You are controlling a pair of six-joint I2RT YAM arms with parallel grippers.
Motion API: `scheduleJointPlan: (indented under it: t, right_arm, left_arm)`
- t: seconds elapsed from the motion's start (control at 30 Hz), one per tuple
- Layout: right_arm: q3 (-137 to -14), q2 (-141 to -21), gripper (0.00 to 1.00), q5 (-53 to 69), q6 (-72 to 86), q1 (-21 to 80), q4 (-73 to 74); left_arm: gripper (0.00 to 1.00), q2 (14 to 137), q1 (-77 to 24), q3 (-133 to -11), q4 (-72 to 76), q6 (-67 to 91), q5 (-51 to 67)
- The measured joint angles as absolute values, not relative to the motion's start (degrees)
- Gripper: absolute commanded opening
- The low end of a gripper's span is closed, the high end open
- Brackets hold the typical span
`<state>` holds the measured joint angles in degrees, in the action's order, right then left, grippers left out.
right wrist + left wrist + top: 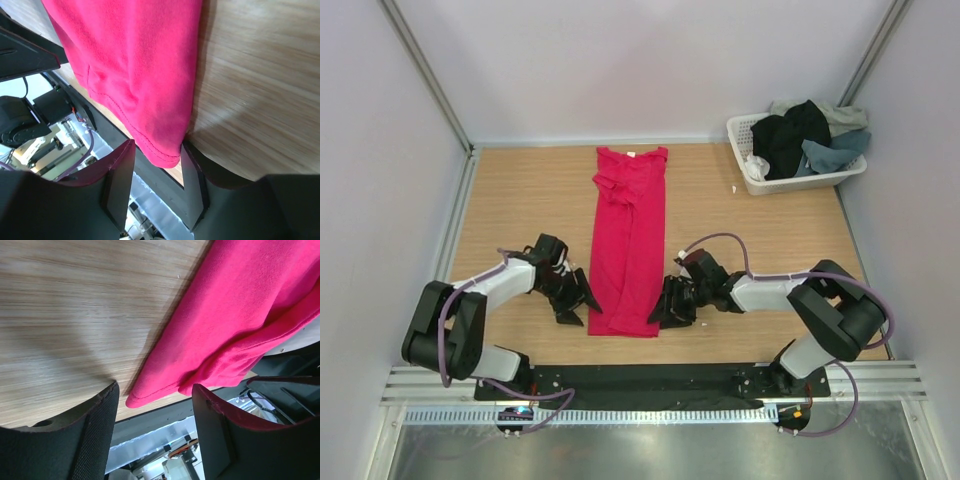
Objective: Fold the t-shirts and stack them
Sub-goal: Fold the tshirt
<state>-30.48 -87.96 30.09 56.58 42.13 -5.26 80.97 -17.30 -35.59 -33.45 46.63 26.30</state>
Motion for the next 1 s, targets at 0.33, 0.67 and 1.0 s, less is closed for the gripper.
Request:
scheduleJointPlan:
  t: [0.33, 0.67, 1.0]
  right_arm:
    - [-30.55, -89.67, 0.32, 30.89, 57.25, 43.29, -6.24]
    - [-30.35, -89.21, 0.02, 29.10, 55.59, 43.42, -4.14]
    - [-39.35, -80.16, 0.01, 25.17, 44.36, 37.52, 12.60]
  left_arm:
    - [0.45, 82.46, -21.71, -34.79, -31.75, 48.25, 28.67]
    - [0.00, 83.72, -22.70, -34.44, -32.16, 49.10, 27.24]
    - [0.00, 83.72, -22.90, -46.78, -35.16, 42.24, 25.21]
